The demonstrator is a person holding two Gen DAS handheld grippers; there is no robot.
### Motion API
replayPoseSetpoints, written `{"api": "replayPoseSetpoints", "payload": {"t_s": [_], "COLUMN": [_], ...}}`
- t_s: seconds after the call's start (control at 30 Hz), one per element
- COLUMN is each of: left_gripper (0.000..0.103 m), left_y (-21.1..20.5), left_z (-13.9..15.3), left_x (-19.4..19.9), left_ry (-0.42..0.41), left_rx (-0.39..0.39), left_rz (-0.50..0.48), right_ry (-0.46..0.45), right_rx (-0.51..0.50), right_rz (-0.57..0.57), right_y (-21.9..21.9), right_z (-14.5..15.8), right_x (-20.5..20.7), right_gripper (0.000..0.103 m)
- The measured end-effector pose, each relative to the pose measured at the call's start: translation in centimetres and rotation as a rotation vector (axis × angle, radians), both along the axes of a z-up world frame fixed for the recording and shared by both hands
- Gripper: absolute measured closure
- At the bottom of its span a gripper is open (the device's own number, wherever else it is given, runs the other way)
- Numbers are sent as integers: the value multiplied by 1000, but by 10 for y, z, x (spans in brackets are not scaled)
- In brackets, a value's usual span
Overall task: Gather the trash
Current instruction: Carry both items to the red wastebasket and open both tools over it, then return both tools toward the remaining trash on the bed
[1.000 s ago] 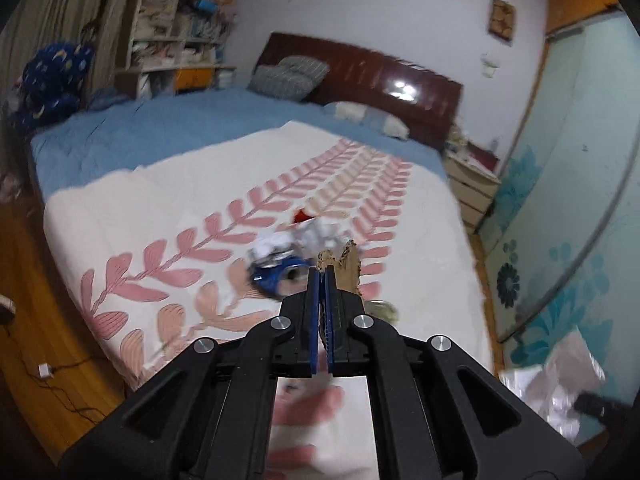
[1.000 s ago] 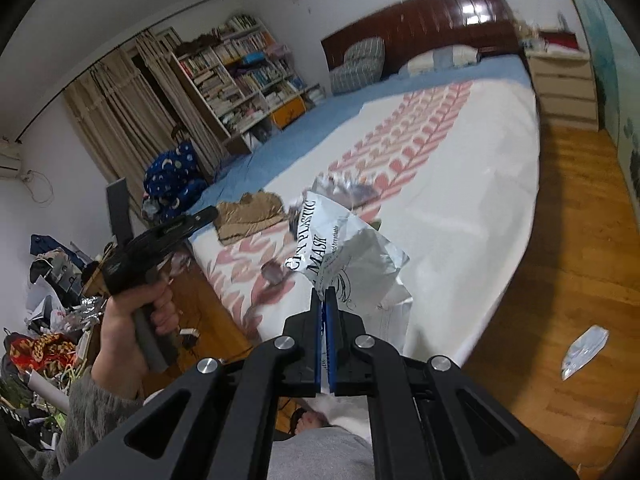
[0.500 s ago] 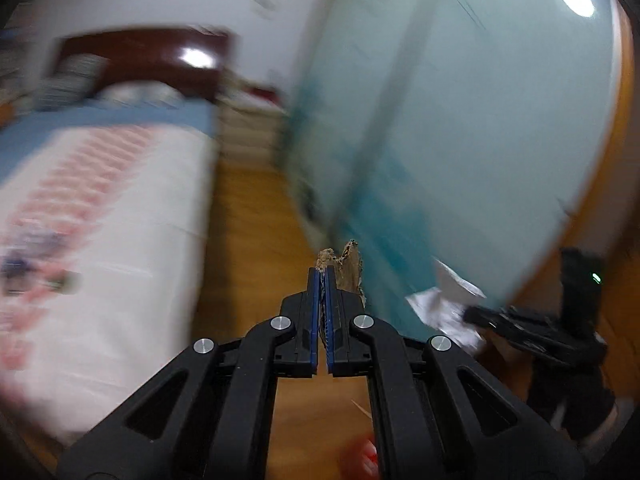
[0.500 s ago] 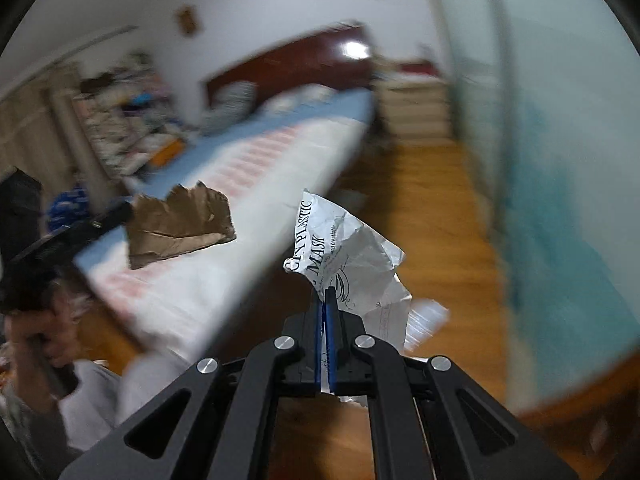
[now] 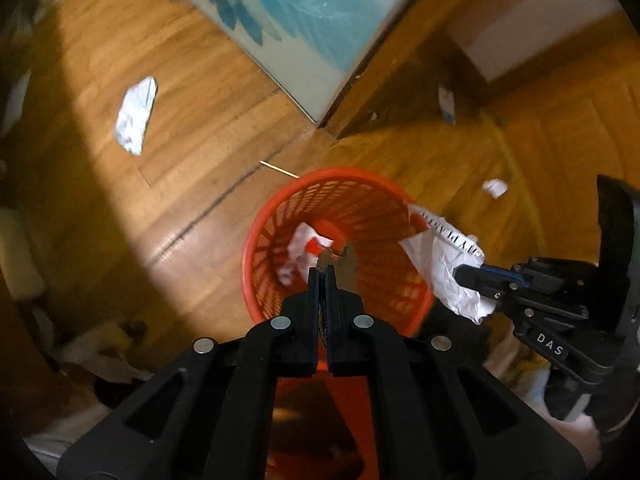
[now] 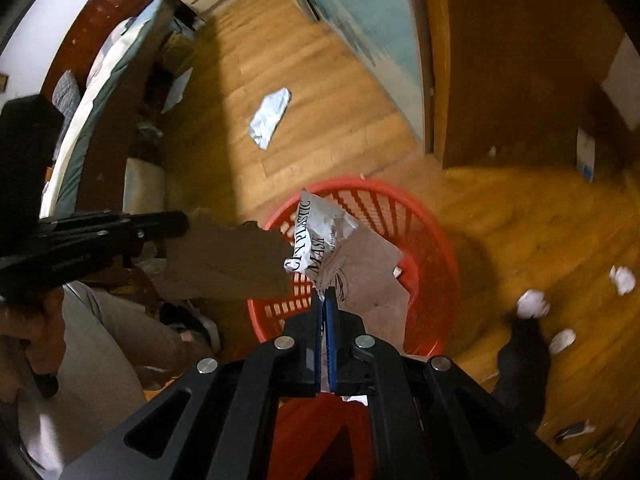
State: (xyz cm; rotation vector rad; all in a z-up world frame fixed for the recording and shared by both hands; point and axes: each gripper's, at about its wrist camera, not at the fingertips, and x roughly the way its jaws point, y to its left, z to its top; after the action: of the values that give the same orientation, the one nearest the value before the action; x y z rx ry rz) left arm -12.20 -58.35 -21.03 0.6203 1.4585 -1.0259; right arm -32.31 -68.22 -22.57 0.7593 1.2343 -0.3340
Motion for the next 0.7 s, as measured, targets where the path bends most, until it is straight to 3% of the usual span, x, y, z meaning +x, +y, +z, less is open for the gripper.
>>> {"api": "replayPoseSetpoints", "payload": {"t_s": [0.23,0.27,0.3,0.33,0.37,0.43,0.57,0.7], "left_gripper": [100,97,94,82,58,34,34,34], "left_y": [3,1,2,4,4,9,20,62], "left_z": [-15,-12,-11,-10,-7,2,21,79], "left_x": [-14,-21,-27,-26,-27,-21,-11,26], "left_ry": [33,46,55,64,68,90,85,0], "left_rx": [56,62,63,61,53,4,-63,-214], "left_rz": [-44,-42,-40,-38,-30,6,49,185], "right_ry": [41,47,42,27,15,20,-3,-58], "right_rx": [31,24,24,24,13,-6,-42,-141], "right_rz": [-43,-48,-54,-67,-77,-65,-59,17], "right_y": [-2,-5,-6,-9,-12,-13,-11,8], "right_z": [-31,-29,-28,-27,-23,-18,2,42], "right_x": [-3,-1,0,-1,-2,0,11,43], "right_gripper": [95,88,67,52,40,41,41,42]}}
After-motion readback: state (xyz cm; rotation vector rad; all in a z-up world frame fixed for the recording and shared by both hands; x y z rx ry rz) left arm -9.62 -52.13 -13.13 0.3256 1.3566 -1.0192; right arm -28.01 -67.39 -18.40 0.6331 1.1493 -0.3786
